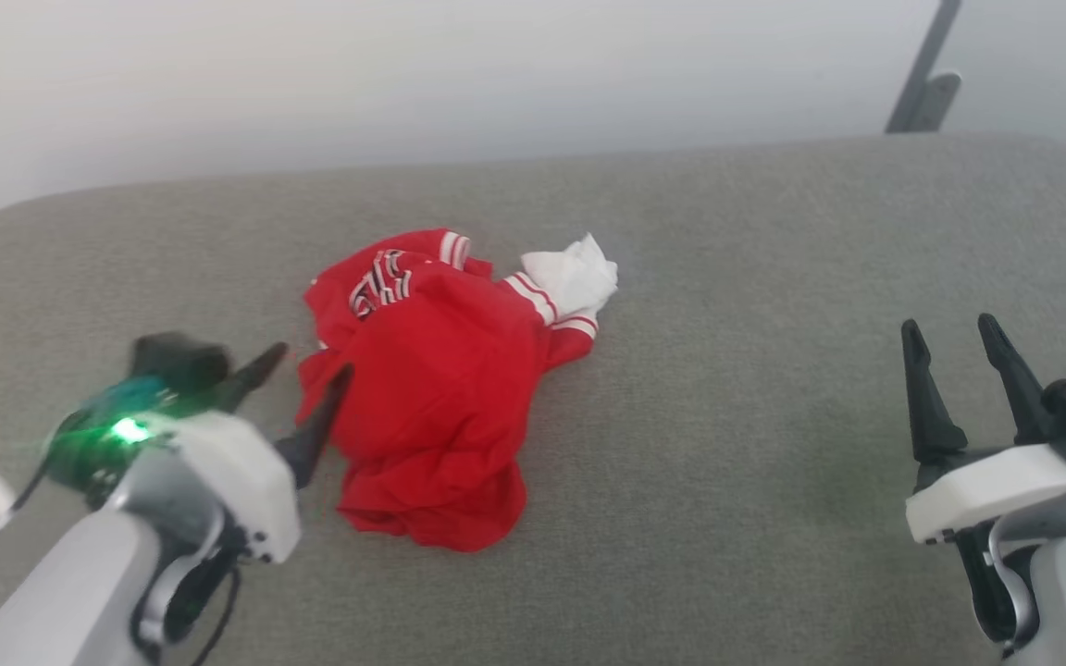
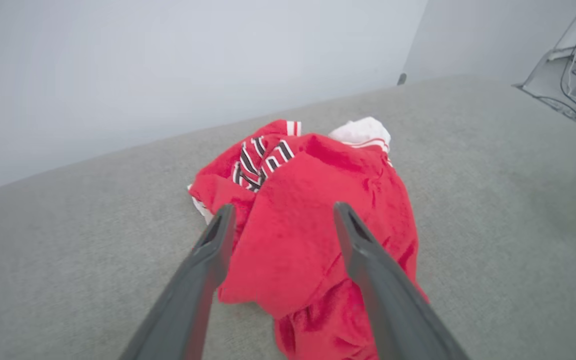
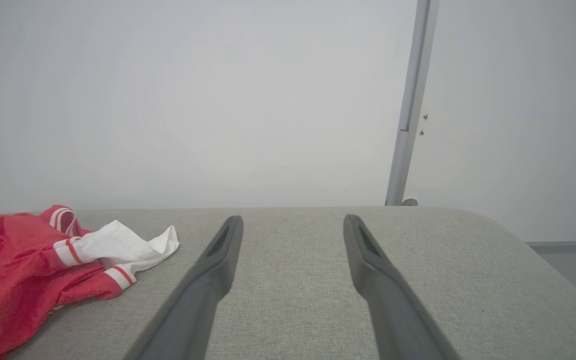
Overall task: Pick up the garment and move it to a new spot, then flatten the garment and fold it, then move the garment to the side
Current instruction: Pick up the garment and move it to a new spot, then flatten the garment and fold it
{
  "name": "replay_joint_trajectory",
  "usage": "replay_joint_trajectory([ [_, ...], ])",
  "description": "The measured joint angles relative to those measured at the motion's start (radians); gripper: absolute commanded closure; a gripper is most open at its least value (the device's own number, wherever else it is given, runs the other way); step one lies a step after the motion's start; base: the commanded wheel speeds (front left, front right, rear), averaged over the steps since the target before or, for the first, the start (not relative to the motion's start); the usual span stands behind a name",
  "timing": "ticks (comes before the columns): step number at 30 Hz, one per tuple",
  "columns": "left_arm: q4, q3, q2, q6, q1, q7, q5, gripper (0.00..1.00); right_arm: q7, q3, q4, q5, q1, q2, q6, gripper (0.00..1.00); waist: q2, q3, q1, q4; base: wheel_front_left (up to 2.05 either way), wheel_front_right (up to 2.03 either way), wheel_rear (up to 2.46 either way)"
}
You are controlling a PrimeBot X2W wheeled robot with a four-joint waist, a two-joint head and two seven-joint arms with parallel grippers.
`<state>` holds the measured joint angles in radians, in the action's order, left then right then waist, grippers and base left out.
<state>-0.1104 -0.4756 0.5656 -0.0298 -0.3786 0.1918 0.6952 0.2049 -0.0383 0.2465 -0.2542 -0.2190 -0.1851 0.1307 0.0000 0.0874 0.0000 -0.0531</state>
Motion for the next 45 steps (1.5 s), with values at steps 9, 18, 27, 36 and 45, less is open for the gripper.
replay_joint_trajectory([
  [9, 0.007, 0.151, 0.053, -0.036, 0.183, -0.250, 0.044, 0.00, -0.013, -0.021, -0.016, 0.000, 0.047, -0.006, 0.000, 0.00, 0.0000, -0.049, -0.0001, 0.051, 0.00, 0.00, 0.00],
  [18, -0.064, 0.281, 0.071, -0.026, 0.323, -0.411, 0.112, 0.00, -0.025, -0.041, -0.037, 0.001, 0.084, -0.008, 0.000, 0.00, 0.0000, -0.071, 0.0000, 0.081, 0.00, 0.00, 0.00],
  [27, -0.103, 0.348, 0.042, -0.012, 0.386, -0.447, 0.112, 0.00, -0.029, -0.061, -0.043, 0.000, 0.109, -0.010, 0.000, 0.00, 0.0000, -0.078, 0.0000, 0.093, 0.00, 0.00, 0.00],
  [36, -0.108, 0.367, 0.014, 0.009, 0.387, -0.453, 0.087, 0.00, -0.043, -0.058, -0.058, 0.001, 0.111, -0.008, 0.000, 0.00, 0.0000, -0.068, 0.0000, 0.096, 0.00, 0.00, 0.00],
  [45, -0.084, 0.376, -0.019, 0.018, 0.371, -0.453, 0.077, 0.00, -0.079, -0.018, -0.065, -0.001, 0.070, -0.022, 0.000, 0.00, 0.0000, -0.033, 0.0000, 0.131, 0.00, 0.00, 0.00],
])
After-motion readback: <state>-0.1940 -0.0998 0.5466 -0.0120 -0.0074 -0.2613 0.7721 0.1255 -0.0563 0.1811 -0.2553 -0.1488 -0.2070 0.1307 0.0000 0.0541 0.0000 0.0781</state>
